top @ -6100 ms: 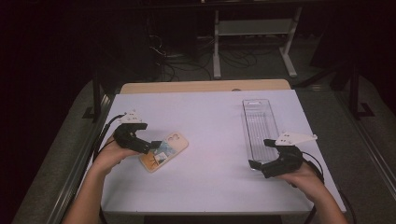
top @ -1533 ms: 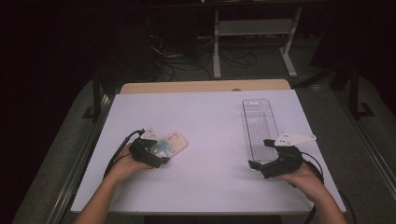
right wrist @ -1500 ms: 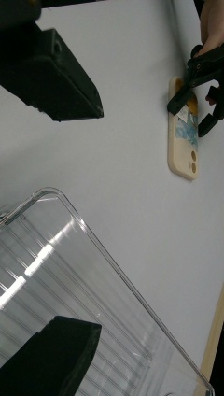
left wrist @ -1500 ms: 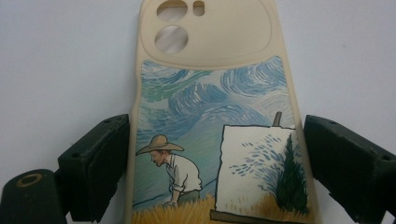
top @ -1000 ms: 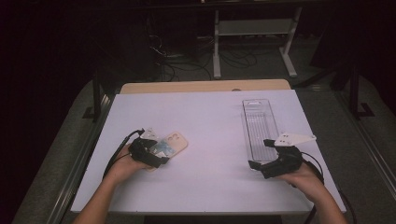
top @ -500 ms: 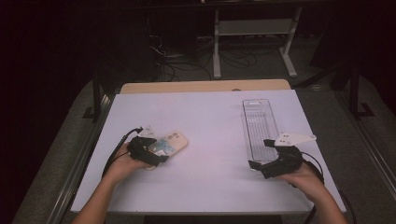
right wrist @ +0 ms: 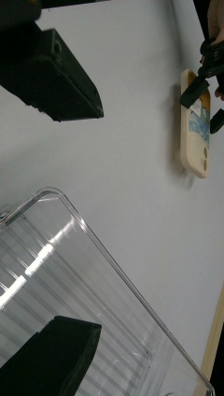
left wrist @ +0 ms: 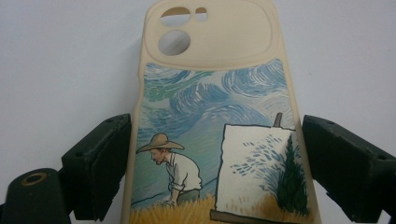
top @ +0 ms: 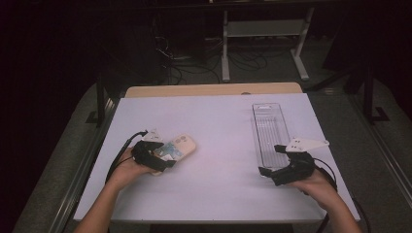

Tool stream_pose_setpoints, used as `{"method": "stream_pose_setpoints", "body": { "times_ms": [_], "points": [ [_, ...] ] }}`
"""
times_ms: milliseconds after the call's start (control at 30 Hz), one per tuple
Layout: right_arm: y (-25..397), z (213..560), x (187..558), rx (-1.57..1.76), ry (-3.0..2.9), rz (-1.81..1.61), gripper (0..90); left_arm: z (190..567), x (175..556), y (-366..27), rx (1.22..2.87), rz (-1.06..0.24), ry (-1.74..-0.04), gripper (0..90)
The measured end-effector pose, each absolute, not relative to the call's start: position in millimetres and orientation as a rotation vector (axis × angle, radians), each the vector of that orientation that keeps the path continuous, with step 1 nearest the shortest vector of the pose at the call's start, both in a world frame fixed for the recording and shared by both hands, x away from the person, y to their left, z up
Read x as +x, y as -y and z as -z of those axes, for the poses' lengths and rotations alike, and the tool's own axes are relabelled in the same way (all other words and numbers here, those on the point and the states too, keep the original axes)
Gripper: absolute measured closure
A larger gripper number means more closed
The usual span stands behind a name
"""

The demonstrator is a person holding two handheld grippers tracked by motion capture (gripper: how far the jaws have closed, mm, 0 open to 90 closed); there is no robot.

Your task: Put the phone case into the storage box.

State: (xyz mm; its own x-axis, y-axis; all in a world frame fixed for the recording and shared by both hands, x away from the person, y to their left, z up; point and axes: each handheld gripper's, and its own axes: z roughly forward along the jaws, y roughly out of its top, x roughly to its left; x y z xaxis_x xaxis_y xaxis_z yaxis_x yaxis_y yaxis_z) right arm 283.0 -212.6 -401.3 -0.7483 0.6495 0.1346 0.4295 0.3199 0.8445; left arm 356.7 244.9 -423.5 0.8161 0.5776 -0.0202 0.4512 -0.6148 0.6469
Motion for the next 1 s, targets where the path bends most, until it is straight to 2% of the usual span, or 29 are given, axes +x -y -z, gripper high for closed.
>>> {"method": "stream_pose_setpoints", "body": {
  "times_ms": [467,667,1000],
  "points": [
    [212.9,401.3,283.1,0.983,-2.356,-1.397,0.0,412.9,353.0,-234.2,2.323,-0.195,-0.691,11.0],
    [212.8,401.3,283.1,0.983,-2.355,-1.396,0.0,408.1,353.1,-231.8,2.346,-0.212,-0.629,11.0],
    [212.9,401.3,283.1,0.987,-2.353,-1.402,0.0,403.6,350.8,-222.8,2.318,-0.174,-0.619,11.0]
  ]
}}
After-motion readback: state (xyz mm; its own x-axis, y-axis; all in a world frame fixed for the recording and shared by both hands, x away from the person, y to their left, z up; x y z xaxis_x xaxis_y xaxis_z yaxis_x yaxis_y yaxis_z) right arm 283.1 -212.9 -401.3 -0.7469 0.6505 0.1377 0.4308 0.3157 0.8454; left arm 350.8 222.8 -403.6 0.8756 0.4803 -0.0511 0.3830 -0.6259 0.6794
